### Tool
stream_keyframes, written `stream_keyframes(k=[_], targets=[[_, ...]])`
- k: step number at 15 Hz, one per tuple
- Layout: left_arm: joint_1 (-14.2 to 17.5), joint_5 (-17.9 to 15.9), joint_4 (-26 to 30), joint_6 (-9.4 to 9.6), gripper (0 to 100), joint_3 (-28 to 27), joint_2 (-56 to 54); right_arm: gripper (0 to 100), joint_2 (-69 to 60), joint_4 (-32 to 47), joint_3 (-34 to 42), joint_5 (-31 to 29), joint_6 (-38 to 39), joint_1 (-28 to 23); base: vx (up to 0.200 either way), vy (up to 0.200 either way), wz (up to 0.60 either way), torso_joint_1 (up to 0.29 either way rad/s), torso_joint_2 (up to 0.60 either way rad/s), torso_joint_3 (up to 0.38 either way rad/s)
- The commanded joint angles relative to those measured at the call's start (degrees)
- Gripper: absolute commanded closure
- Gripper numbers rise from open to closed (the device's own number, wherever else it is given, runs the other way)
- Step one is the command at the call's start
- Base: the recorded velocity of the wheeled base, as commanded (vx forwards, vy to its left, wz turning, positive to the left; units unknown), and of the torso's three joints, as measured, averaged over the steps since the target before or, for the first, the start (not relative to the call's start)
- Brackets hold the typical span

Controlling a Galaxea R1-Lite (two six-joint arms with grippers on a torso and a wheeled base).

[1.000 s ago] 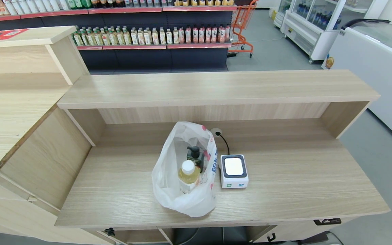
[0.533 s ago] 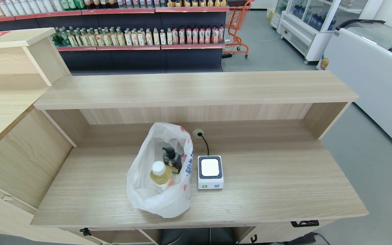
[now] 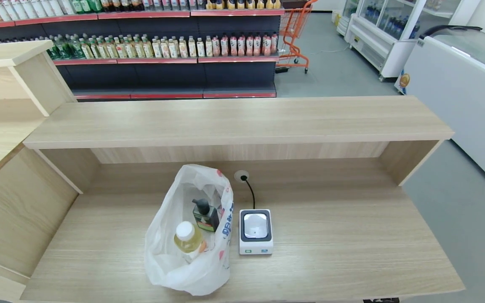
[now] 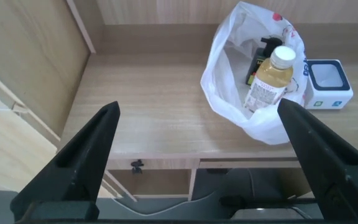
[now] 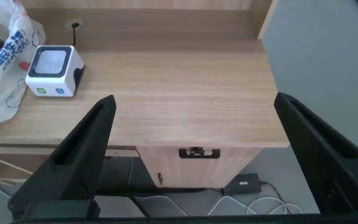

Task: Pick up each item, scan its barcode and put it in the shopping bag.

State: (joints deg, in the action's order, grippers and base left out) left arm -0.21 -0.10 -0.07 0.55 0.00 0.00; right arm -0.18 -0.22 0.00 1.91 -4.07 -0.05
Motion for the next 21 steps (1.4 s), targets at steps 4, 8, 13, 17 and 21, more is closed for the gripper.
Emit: stream_keyframes(k=[4,8,13,17,21], targets=[[0.0,0.0,0.0,-0.2,0,0.0,0.1,100,0.2,0.0,0.0,0.1,-0.5,0.0,0.05,0.0,0.0,0.001,0.0,-0.001],[0.0,0.0,0.0,-0.2,0,0.0,0.1,100,0.2,0.0,0.0,0.1,-0.5,0.0,0.0,0.0,0.0,0.0,0.0,0.0],[0.0,0.0,0.0,-0.2,0,0.0,0.1,100,0.2,0.0,0.0,0.0,0.0,0.0,0.0,0.0,0.0,0.0,0.0,0.0],[0.0,0.0,0.0,-0.2,0,0.0,0.1,100,0.2,0.0,0.0,0.0,0.0,0.0,0.0,0.0,0.0,0.0,0.0,0.0],[0.0,0.0,0.0,-0.2,0,0.0,0.1,100,0.2,0.0,0.0,0.0,0.0,0.0,0.0,0.0,0.0,0.0,0.0,0.0]])
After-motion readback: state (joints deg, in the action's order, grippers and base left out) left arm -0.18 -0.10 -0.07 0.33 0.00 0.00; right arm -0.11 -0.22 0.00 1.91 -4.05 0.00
